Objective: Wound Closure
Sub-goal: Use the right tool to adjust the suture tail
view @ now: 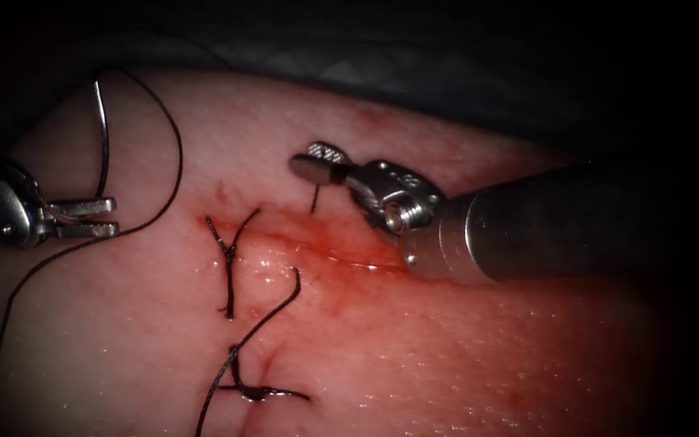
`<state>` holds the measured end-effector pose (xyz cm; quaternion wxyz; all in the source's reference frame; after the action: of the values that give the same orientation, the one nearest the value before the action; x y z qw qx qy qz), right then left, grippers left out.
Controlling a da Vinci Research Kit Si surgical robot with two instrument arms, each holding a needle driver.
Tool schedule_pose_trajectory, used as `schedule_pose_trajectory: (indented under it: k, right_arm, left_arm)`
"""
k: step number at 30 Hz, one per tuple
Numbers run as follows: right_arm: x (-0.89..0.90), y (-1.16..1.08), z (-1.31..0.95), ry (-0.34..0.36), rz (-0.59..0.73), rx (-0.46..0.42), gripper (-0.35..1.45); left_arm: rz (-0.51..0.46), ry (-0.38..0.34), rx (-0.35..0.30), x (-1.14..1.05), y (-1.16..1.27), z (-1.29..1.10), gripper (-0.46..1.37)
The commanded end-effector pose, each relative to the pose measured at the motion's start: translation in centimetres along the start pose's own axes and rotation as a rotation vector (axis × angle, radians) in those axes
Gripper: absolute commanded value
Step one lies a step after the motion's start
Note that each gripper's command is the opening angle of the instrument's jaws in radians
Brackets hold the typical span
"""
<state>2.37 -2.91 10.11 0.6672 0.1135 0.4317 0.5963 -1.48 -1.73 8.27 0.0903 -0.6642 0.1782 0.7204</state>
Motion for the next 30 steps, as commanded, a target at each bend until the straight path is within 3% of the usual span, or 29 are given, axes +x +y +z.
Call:
schedule_pose_trajectory:
  k: [1,6,17,30]
  right_arm:
    - [0.02,-0.01,0.00,-0.011,0.002,0.008,-0.35]
    - [0.07,-0.06,-0.06,-0.039,-0.012,0.087,-0.35]
    - [0.21,-0.11,-0.13,-0.009,0.030,0.065,-0.35]
    - [0.63,-0.28,-0.30,0.071,0.066,0.056,-0.35]
  left_arm:
    - [0.000,0.000,-0.007,0.00,0.00,0.00,-0.35]
    - [0.000,0.000,-0.006,0.01,0.00,0.00,-0.35]
    - [0.001,-0.003,-0.003,0.00,0.02,0.02,-0.35]
    - [0.003,-0.002,-0.005,0.00,0.04,0.03,-0.35]
